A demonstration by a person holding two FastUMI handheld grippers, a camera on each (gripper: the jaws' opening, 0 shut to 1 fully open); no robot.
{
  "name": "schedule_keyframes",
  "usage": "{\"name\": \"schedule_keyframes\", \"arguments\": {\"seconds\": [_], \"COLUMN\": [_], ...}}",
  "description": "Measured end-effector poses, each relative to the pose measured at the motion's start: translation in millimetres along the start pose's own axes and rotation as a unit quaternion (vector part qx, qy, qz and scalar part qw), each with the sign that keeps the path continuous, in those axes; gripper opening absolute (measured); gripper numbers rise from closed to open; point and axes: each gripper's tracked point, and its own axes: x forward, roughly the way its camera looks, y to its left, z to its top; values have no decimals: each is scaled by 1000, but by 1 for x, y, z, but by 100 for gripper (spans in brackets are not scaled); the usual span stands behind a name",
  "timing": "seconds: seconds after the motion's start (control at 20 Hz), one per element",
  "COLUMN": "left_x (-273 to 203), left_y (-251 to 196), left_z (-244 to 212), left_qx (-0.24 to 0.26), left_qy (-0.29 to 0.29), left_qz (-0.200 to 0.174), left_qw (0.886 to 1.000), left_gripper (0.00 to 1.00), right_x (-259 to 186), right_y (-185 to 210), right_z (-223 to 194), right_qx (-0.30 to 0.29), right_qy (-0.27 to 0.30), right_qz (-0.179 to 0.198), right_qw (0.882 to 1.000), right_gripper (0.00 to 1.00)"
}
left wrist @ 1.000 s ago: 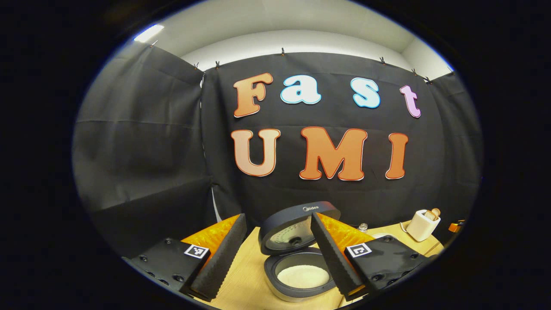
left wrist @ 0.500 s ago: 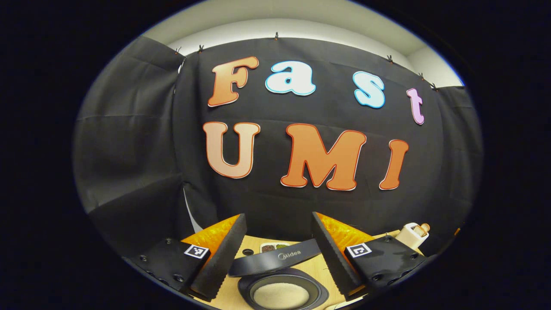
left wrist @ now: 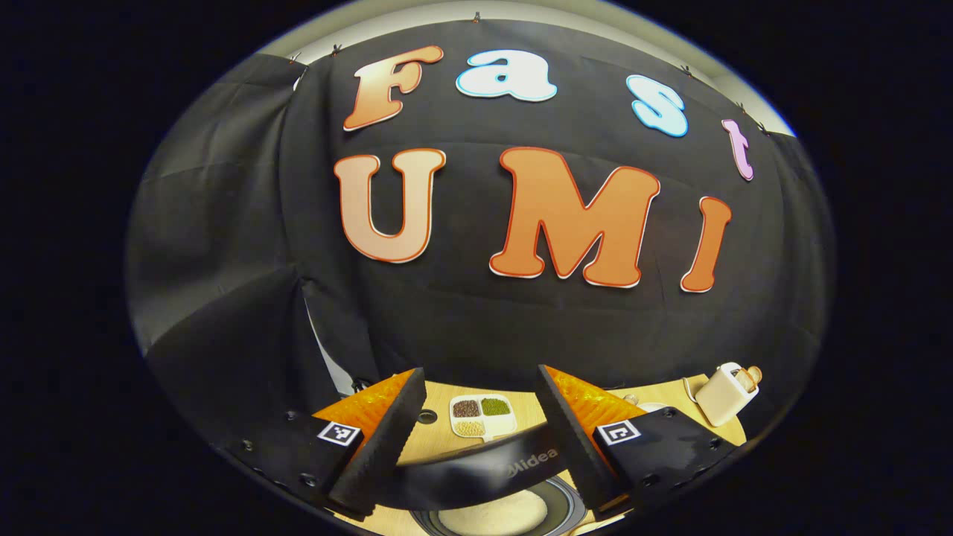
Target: Close the left gripper, press the button to open the rice cooker; take a wooden spoon from the chopstick holder with the right hand, scoop a spoonful of rice and pour it into the rice cooker, then put the wooden spoon back into the chopstick holder.
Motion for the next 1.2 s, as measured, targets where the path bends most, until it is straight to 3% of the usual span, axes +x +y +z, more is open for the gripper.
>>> {"name": "schedule_keyframes", "arguments": {"seconds": [0.4, 0.7, 1.2], "left_x": [-38, -76, -91], "left_y": [-31, -61, -75], "left_z": [-38, -126, -229], "left_qx": [1, -14, 46], "left_qy": [11, 59, 79], "left_qz": [-38, -66, -23], "left_qw": [999, 996, 996], "left_gripper": [100, 100, 100], "right_x": [-14, -23, -20], "right_y": [17, 38, 36], "right_z": [21, 43, 25], "right_qx": [-11, 0, -3], "right_qy": [-8, -28, -2], "right_qz": [20, 66, 79], "right_qw": [1000, 997, 997], "right_gripper": [95, 95, 95]}}
